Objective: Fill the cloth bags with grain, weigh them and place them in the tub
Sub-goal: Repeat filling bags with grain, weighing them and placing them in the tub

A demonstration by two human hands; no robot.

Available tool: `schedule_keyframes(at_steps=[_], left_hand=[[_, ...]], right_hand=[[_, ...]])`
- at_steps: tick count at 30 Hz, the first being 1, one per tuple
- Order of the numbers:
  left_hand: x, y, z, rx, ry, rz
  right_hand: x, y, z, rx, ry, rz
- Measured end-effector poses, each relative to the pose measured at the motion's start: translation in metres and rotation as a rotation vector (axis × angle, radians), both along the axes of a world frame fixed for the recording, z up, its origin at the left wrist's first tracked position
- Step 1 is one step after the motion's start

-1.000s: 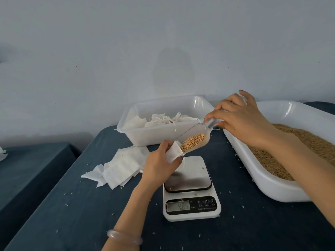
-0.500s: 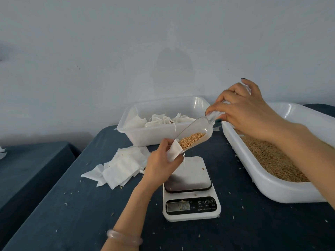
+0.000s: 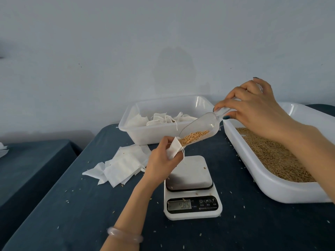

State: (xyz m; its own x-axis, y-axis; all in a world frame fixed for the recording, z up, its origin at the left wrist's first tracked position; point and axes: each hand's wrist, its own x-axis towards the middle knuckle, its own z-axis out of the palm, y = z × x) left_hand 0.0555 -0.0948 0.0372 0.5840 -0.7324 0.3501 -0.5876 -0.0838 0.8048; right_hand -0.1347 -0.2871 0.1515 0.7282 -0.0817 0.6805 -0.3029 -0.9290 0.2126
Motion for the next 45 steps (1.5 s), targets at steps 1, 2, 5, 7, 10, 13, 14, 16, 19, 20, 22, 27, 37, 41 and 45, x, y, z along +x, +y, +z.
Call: schedule_keyframes(at_steps=[1, 2, 5, 7, 10, 13, 14, 16, 19, 20, 22, 27, 37, 41, 45], left_hand=[[0.0, 0.0, 0.0, 0.001, -0.002, -0.003], [0.0, 0.0, 0.0, 0.006, -0.006, -0.006], [-0.001, 0.001, 0.001, 0.016, -0.011, -0.006], [-0.002, 0.001, 0.002, 0.018, -0.009, -0.005], [-0.002, 0.001, 0.002, 0.01, 0.002, -0.01], [-0.001, 0.001, 0.001, -0.014, 0.045, -0.033], [-0.001, 0.001, 0.001, -0.027, 0.069, -0.046], [-0.001, 0.002, 0.002, -0.061, 0.143, -0.076], [-0.002, 0.003, 0.005, -0.119, 0.256, -0.117], [-0.002, 0.003, 0.006, -0.14, 0.28, -0.119], [-0.002, 0.004, 0.007, -0.17, 0.299, -0.11], [-0.004, 0.004, 0.013, -0.117, 0.3, -0.06], [0.005, 0.01, 0.015, -0.168, 0.239, -0.088], [0.006, 0.008, 0.014, -0.184, 0.192, -0.049], [0.004, 0.007, 0.015, -0.255, 0.193, -0.077]], right_hand=[[-0.001, 0.0, -0.001, 0.006, 0.001, -0.005], [-0.002, 0.0, -0.002, 0.015, 0.0, -0.012], [-0.004, 0.001, -0.005, 0.051, 0.002, -0.03], [-0.005, 0.002, -0.007, 0.08, 0.013, -0.045], [-0.006, 0.003, -0.014, 0.137, 0.003, -0.059], [-0.008, 0.001, -0.019, 0.247, -0.01, -0.092], [-0.008, 0.0, -0.021, 0.312, 0.006, -0.116], [-0.009, -0.001, -0.024, 0.489, 0.061, -0.149], [-0.013, -0.006, -0.033, 0.782, 0.124, -0.123], [-0.014, -0.007, -0.034, 0.867, 0.131, -0.103], [-0.016, -0.008, -0.036, 1.013, 0.089, -0.062], [-0.02, -0.012, -0.04, 1.181, -0.078, -0.163], [-0.038, -0.033, -0.055, 0.928, 0.501, -0.697], [-0.035, -0.023, -0.056, 0.831, 0.808, -0.762], [-0.035, -0.018, -0.055, 0.821, 0.848, -0.766]])
